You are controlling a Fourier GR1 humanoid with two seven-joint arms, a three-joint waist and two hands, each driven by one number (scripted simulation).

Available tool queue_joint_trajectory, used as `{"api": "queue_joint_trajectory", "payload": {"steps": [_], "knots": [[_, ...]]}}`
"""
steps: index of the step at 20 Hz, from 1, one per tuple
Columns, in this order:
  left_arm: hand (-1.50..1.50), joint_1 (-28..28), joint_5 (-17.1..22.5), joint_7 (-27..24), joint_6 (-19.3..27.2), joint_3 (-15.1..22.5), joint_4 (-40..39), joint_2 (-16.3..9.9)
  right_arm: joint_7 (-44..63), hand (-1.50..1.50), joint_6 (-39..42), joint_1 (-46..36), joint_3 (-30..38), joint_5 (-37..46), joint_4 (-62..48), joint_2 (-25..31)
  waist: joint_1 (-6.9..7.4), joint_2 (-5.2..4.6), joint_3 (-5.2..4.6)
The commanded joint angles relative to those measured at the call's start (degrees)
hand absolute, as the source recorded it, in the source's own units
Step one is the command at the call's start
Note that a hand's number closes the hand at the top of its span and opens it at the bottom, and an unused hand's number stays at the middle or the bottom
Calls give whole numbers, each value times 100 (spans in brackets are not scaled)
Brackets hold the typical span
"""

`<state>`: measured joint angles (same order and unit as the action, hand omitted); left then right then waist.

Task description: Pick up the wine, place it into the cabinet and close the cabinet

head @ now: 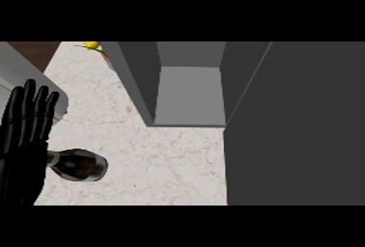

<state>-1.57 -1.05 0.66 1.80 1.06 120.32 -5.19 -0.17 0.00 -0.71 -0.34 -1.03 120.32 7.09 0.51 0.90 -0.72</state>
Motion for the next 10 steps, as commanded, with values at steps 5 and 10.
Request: {"api": "queue_joint_trajectory", "payload": {"steps": [5,10], "knots": [[-150,334,1604,-662,-1130,-1630,-593,-951,-37,-150,88,589,103,-115,641,-43,-75,-86,69],[-150,143,3151,513,-1183,-1372,-752,-349,722,-150,899,1130,-481,-1050,843,175,-60,-60,66]]}}
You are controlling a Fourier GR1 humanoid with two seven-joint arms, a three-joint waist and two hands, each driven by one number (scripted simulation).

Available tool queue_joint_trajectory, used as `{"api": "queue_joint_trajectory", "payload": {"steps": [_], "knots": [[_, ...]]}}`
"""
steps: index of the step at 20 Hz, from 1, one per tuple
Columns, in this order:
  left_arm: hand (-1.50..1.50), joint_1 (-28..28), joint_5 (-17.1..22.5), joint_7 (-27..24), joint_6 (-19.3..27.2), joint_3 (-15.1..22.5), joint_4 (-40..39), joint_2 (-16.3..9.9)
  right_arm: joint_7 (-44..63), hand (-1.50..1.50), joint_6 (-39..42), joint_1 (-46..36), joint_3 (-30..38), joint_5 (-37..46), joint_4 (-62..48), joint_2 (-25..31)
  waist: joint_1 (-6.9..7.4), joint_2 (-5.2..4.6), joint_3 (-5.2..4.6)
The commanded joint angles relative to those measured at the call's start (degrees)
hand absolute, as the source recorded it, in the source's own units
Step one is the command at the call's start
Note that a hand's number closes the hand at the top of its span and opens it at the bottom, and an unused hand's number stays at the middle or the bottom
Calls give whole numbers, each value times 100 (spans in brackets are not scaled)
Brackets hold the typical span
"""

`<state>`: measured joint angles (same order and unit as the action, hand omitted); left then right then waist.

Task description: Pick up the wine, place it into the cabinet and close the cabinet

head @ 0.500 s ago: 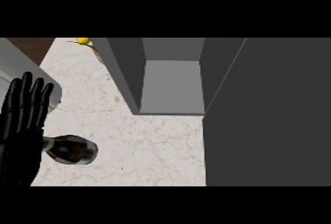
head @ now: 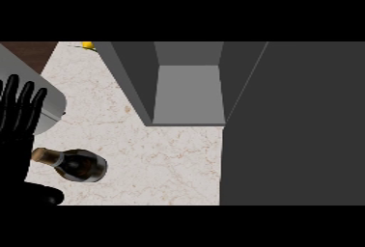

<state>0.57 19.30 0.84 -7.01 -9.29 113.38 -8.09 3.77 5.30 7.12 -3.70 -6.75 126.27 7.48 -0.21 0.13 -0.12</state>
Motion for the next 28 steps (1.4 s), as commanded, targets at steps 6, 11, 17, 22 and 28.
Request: {"api": "queue_joint_trajectory", "payload": {"steps": [6,11,17,22,28], "knots": [[-150,7,1513,1098,-80,-497,166,-172,830,-150,513,840,53,-848,1065,266,2,-1,12],[-150,-66,1006,924,137,-18,264,253,1456,-150,363,159,274,-1099,1104,260,18,-9,11],[-150,544,1272,1292,187,-430,-68,-193,1678,-150,289,-27,198,-856,1125,68,12,-13,11],[-150,-136,900,1092,247,-161,664,198,1351,-150,758,216,526,-1020,889,137,17,-9,12],[-150,-60,799,1582,559,-116,953,141,1687,-150,443,-78,-55,-518,1003,-232,19,-9,12]]}}
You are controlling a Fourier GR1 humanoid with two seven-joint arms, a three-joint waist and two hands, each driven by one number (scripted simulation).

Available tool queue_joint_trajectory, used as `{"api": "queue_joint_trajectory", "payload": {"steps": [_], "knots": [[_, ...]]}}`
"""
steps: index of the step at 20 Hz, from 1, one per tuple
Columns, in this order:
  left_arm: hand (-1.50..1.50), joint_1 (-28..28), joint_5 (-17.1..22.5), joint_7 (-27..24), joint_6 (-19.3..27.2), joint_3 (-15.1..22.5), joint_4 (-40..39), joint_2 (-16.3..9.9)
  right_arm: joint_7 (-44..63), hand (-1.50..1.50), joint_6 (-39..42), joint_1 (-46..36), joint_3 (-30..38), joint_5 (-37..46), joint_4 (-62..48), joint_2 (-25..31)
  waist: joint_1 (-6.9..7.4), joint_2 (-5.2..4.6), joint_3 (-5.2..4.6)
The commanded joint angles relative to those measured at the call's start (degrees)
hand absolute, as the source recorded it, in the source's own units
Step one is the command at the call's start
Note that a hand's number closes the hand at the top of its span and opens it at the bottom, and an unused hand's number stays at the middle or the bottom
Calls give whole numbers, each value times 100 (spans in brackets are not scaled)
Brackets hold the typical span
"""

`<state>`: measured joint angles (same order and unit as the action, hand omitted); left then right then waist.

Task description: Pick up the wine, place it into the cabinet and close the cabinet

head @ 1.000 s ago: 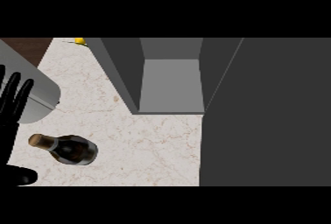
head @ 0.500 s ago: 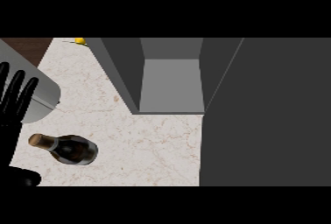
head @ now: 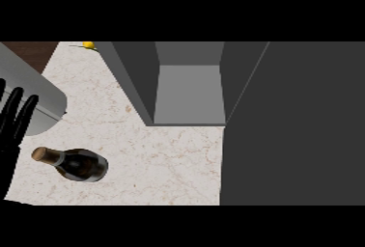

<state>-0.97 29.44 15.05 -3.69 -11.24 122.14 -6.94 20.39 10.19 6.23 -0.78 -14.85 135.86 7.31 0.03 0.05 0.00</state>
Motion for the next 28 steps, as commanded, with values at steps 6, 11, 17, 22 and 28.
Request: {"api": "queue_joint_trajectory", "payload": {"steps": [6,11,17,22,28], "knots": [[-150,-580,-76,-276,-356,-288,-112,35,124,-150,133,228,98,-98,415,-116,1,1,-2],[-150,-568,47,-303,-424,-708,-343,-90,120,-150,99,-57,83,14,70,-171,6,0,-1],[-150,-360,-105,-552,-716,-872,-1001,-251,563,-150,14,-246,73,-71,424,-106,-9,-2,-2],[-150,-715,-50,-477,-842,-1048,-847,-232,514,-150,141,-78,491,-426,424,-58,-6,1,0],[-150,-575,-214,-1339,-1566,-1284,-2208,-316,156,-150,169,-40,-102,264,164,-390,-10,-3,-2]]}}
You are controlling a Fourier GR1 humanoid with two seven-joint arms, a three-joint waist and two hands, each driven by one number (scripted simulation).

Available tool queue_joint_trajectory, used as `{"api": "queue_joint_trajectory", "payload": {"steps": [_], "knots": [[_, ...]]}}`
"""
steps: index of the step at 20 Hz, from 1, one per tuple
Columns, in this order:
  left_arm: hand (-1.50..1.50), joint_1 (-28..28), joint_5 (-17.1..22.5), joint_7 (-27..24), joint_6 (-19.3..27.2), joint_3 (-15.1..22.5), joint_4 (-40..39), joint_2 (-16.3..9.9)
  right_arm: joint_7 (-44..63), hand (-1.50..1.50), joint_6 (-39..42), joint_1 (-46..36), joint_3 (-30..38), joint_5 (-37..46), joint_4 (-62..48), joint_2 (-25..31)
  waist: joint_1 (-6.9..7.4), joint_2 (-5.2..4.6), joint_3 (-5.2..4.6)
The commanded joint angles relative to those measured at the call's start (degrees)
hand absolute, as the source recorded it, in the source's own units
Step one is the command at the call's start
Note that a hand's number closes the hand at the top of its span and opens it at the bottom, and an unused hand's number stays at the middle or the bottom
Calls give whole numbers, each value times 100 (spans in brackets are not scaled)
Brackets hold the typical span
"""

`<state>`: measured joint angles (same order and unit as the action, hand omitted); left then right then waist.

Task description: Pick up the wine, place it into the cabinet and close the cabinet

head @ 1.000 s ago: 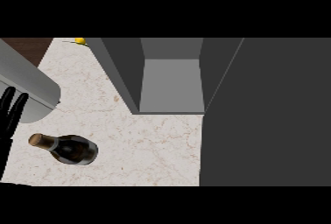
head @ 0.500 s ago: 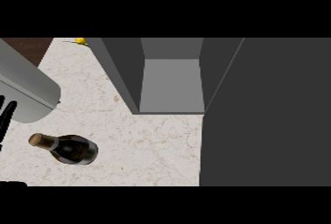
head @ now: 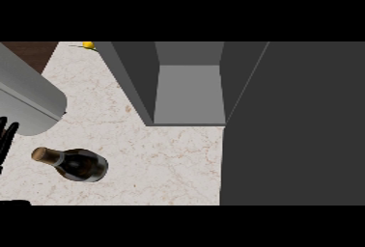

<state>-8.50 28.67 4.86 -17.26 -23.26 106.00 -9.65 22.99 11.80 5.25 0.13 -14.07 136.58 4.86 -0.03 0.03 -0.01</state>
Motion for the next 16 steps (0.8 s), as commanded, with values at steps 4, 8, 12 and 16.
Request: {"api": "queue_joint_trajectory", "payload": {"steps": [4,8,12,16], "knots": [[-150,-17,-383,-936,-591,-155,-1142,29,-248,-150,352,350,461,-497,73,88,-17,0,1],[-150,131,-396,-1001,-749,-289,-1618,-178,-36,-150,77,298,-365,317,337,-242,-10,0,-1],[-150,251,-660,-1198,-743,-305,-1980,-264,39,-150,258,-68,417,-467,-51,118,-5,-2,1],[-150,296,-1176,-1885,-796,-110,-2612,-73,383,-150,-59,-167,-2,-76,286,-59,-6,-2,0]]}}
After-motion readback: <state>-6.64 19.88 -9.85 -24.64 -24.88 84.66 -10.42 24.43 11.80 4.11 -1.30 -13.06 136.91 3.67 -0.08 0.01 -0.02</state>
